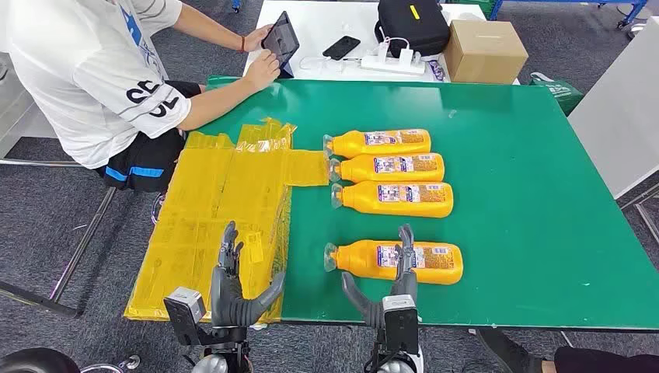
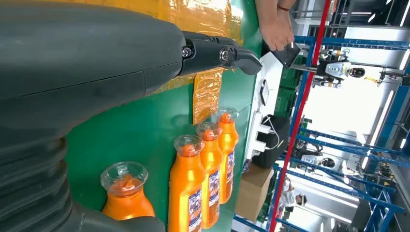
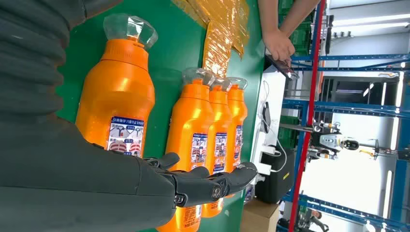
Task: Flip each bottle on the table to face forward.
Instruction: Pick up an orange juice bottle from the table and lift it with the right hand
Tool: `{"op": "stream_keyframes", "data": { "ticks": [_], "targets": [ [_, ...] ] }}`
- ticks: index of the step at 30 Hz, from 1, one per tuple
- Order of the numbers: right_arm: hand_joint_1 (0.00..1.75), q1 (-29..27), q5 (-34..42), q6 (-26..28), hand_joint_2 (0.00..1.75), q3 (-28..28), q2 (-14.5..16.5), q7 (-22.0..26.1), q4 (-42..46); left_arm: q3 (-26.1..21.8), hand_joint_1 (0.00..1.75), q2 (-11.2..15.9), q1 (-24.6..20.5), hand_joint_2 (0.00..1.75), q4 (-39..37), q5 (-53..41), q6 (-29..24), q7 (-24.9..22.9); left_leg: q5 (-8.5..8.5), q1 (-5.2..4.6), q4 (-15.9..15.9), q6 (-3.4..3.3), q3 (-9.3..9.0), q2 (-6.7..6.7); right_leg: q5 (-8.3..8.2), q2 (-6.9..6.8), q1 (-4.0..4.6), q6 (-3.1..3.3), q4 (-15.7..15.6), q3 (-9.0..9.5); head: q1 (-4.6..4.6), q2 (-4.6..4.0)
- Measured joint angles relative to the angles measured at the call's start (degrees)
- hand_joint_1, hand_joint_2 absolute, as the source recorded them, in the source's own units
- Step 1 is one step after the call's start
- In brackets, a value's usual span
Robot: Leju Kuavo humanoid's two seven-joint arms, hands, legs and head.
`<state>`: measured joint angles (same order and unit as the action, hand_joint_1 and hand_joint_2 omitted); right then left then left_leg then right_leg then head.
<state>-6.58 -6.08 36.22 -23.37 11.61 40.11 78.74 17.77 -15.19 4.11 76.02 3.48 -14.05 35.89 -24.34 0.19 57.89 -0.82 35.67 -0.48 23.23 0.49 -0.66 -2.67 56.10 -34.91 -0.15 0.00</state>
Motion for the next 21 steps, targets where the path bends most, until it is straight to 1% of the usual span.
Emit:
{"op": "stream_keyframes", "data": {
  "ticks": [21],
  "targets": [
    [0.00,0.0,-0.2,0.8,1.75,0.0,0.0,0.0,-0.1,0.0,0.00,0.0,0.1,1.75,0.0,-0.1,0.0,0.0,0.00,0.00,0.0,0.00,0.00,0.00,0.00,0.00,0.00,0.00,0.0,0.00,0.00,0.00]
  ]
}}
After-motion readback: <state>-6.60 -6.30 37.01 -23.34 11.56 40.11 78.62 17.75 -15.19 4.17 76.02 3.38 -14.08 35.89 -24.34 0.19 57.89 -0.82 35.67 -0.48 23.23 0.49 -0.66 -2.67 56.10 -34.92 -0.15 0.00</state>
